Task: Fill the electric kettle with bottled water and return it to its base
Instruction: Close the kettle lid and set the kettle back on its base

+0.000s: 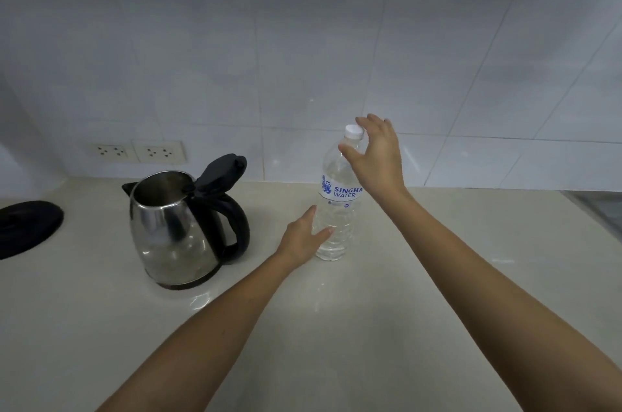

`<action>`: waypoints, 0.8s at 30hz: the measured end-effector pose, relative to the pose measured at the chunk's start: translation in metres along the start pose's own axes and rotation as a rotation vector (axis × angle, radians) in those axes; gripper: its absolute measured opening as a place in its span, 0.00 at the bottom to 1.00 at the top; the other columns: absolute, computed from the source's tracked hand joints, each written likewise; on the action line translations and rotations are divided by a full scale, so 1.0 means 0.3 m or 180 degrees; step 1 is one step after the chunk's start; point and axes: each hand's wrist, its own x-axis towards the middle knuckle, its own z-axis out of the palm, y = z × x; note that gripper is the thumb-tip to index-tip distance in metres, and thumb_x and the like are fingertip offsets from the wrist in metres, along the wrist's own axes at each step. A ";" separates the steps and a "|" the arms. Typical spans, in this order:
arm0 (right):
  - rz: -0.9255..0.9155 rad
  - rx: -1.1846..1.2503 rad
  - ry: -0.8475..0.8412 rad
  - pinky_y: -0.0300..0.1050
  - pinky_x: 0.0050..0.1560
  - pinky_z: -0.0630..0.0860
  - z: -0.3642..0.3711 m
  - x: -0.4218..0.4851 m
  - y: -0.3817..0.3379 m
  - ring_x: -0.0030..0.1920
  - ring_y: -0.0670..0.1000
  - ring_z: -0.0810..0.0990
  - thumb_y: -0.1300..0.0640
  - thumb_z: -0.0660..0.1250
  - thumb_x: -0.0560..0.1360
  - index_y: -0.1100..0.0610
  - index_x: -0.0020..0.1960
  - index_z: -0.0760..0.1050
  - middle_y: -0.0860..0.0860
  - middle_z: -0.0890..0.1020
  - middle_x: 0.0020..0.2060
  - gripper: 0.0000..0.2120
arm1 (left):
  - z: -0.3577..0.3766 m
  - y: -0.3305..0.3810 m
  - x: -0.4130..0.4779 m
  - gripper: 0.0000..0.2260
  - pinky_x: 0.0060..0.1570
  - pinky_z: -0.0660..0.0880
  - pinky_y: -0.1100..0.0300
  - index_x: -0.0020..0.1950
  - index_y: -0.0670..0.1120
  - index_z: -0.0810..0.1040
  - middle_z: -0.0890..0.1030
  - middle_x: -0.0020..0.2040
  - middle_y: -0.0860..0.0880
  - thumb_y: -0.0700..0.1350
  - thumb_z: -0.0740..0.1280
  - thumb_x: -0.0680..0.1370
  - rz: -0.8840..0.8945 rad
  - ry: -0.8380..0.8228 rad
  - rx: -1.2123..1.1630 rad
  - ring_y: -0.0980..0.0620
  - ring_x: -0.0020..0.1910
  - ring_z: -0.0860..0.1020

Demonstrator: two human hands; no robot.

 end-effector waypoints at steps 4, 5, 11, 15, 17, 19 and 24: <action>-0.0610 -0.0849 0.0330 0.58 0.76 0.49 0.055 -0.064 -0.051 0.78 0.58 0.52 0.58 0.65 0.76 0.60 0.72 0.66 0.55 0.62 0.75 0.25 | -0.060 -0.040 -0.064 0.28 0.66 0.64 0.61 0.76 0.47 0.61 0.69 0.73 0.47 0.48 0.66 0.78 0.0134 0.0277 0.0247 0.47 0.71 0.68; -0.0734 -0.0869 0.0426 0.59 0.76 0.50 0.072 -0.085 -0.066 0.77 0.60 0.53 0.59 0.65 0.75 0.60 0.71 0.67 0.56 0.63 0.75 0.25 | -0.084 -0.055 -0.087 0.27 0.66 0.63 0.63 0.76 0.46 0.61 0.68 0.73 0.47 0.47 0.65 0.79 0.0233 0.0397 0.0332 0.48 0.72 0.67; -0.1509 -0.0741 0.0097 0.62 0.73 0.58 0.257 -0.196 -0.145 0.76 0.63 0.58 0.60 0.65 0.73 0.62 0.68 0.71 0.58 0.66 0.73 0.24 | -0.238 -0.169 -0.260 0.21 0.68 0.66 0.61 0.72 0.45 0.68 0.74 0.68 0.47 0.39 0.64 0.79 0.0758 0.1066 0.0514 0.51 0.68 0.72; -0.0792 0.0409 -0.0659 0.47 0.76 0.55 0.359 -0.243 -0.230 0.77 0.51 0.53 0.52 0.59 0.81 0.58 0.75 0.61 0.51 0.62 0.76 0.25 | -0.357 -0.247 -0.352 0.13 0.56 0.75 0.56 0.62 0.42 0.78 0.81 0.54 0.45 0.37 0.64 0.77 0.1299 0.1709 0.0913 0.53 0.53 0.78; -0.0346 0.1096 -0.0914 0.40 0.74 0.54 0.389 -0.261 -0.278 0.76 0.48 0.57 0.50 0.57 0.81 0.57 0.76 0.58 0.50 0.62 0.76 0.26 | -0.428 -0.279 -0.385 0.14 0.58 0.72 0.62 0.60 0.42 0.78 0.80 0.55 0.46 0.42 0.61 0.76 0.1353 0.2042 0.1131 0.54 0.55 0.75; 0.0004 0.1654 -0.1013 0.40 0.74 0.56 0.413 -0.277 -0.316 0.75 0.47 0.60 0.49 0.58 0.81 0.55 0.77 0.55 0.49 0.62 0.75 0.27 | -0.492 -0.304 -0.405 0.17 0.59 0.69 0.64 0.62 0.43 0.76 0.77 0.59 0.46 0.45 0.61 0.75 0.1248 0.2389 0.1296 0.52 0.59 0.73; 0.0474 0.2226 -0.0816 0.35 0.66 0.61 0.468 -0.287 -0.373 0.72 0.47 0.64 0.50 0.56 0.82 0.51 0.78 0.53 0.48 0.66 0.73 0.26 | -0.617 -0.348 -0.399 0.29 0.69 0.63 0.56 0.73 0.45 0.64 0.66 0.73 0.47 0.47 0.69 0.75 0.0491 0.2631 0.1033 0.51 0.71 0.65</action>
